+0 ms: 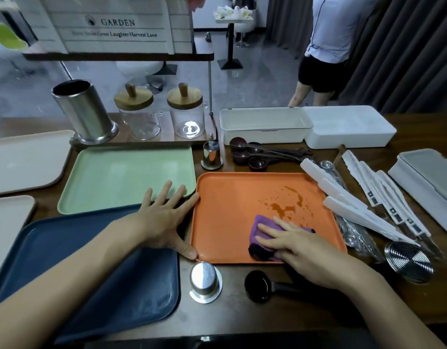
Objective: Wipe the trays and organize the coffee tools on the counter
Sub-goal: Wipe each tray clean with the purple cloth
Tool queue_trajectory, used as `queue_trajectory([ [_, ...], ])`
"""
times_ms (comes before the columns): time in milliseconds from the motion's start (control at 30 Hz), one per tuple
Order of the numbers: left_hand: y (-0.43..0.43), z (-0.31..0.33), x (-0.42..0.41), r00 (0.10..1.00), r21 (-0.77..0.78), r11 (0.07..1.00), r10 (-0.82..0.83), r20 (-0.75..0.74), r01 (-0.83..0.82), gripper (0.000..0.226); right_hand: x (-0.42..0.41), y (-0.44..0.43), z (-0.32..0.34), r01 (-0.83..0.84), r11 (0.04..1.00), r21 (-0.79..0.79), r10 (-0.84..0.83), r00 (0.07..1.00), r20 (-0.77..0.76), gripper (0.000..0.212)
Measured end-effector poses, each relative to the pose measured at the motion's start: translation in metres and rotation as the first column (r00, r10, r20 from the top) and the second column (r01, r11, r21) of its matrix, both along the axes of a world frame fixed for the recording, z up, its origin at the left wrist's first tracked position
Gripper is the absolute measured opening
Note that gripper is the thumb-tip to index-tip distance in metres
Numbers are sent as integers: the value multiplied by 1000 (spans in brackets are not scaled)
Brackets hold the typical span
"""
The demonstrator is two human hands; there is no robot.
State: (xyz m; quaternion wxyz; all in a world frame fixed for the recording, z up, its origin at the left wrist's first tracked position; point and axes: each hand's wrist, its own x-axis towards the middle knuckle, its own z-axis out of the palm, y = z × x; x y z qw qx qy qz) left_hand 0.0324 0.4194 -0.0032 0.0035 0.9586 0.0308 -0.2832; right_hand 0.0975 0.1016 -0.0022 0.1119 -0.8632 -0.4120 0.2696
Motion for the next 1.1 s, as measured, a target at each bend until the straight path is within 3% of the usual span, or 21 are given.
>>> queue_trajectory([
  [167, -3, 5, -2, 999, -20, 1000, 24, -24, -24, 147, -5, 5, -5, 36, 999, 14, -37, 998, 46, 57],
  [367, -4, 6, 1, 999, -37, 999, 36, -35, -38, 142, 11, 60, -21, 14, 1000, -11, -12, 978, 209, 56],
  [667, -3, 3, 0, 1000, -25, 1000, 14, 2, -14, 141, 39, 142, -24, 44, 999, 0, -42, 963, 265, 57],
  [900, 3, -1, -3, 996, 36, 998, -54, 66, 52, 141, 34, 119, -28, 127, 992, 24, -129, 952, 279, 58],
  [1100, 4, 1, 0, 995, 45, 995, -92, 48, 90, 143, 30, 45, -31, 343, 939, 4, -332, 907, 259, 59],
])
